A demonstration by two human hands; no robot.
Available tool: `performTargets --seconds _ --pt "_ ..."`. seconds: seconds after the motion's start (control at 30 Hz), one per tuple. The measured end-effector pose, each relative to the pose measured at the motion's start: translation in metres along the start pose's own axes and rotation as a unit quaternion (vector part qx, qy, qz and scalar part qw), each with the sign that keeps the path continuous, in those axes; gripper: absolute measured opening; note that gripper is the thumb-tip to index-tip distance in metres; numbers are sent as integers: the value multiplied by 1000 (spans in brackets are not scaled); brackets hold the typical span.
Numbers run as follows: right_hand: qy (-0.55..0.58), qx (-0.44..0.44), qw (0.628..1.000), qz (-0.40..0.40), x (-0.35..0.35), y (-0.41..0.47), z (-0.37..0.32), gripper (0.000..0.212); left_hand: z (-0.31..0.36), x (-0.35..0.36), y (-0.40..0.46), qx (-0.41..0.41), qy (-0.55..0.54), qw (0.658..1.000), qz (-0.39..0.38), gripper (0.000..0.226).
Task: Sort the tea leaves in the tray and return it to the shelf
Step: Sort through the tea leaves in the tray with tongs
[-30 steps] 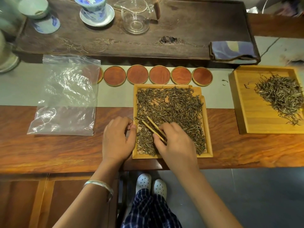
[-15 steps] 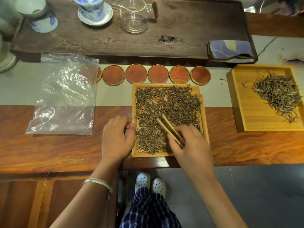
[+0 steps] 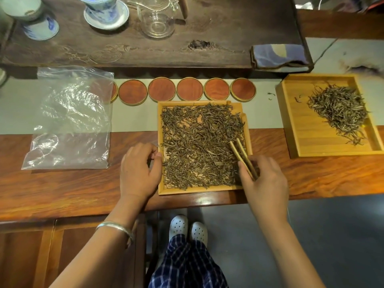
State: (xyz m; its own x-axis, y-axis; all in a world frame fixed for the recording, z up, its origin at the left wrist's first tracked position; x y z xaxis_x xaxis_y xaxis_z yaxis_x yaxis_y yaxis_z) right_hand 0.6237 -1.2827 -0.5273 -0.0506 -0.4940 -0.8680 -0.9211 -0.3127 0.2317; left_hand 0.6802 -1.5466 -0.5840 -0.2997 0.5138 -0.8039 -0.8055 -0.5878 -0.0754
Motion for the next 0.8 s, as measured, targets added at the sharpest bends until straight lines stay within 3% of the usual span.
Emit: performTargets --seconds 0.23,0.47,0.8 --pt "32 -25 999 -8 1 2 -17 17 -1 0 0 -2 4 1000 2 15" --pt "26 -71 990 -116 34 -9 -67 16 0 0 0 -3 -2 1000 1 18" --pt "16 -102 988 -115 43 7 -82 17 -3 0 -1 -12 -23 1000 -8 12"
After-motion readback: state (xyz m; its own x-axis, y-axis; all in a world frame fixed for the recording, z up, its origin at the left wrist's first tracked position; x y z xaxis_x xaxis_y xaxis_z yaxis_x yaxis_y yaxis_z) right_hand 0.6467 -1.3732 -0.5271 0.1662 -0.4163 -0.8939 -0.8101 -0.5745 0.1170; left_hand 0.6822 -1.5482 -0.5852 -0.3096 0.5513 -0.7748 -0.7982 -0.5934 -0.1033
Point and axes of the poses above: each hand's wrist, its own y-axis towards the middle knuckle, its own x-axis out of the palm, z = x × y, the point moved 4 cm from there along y, towards the middle knuckle, and after that the axes turned 15 degrees about -x, right-handed, at the moved point
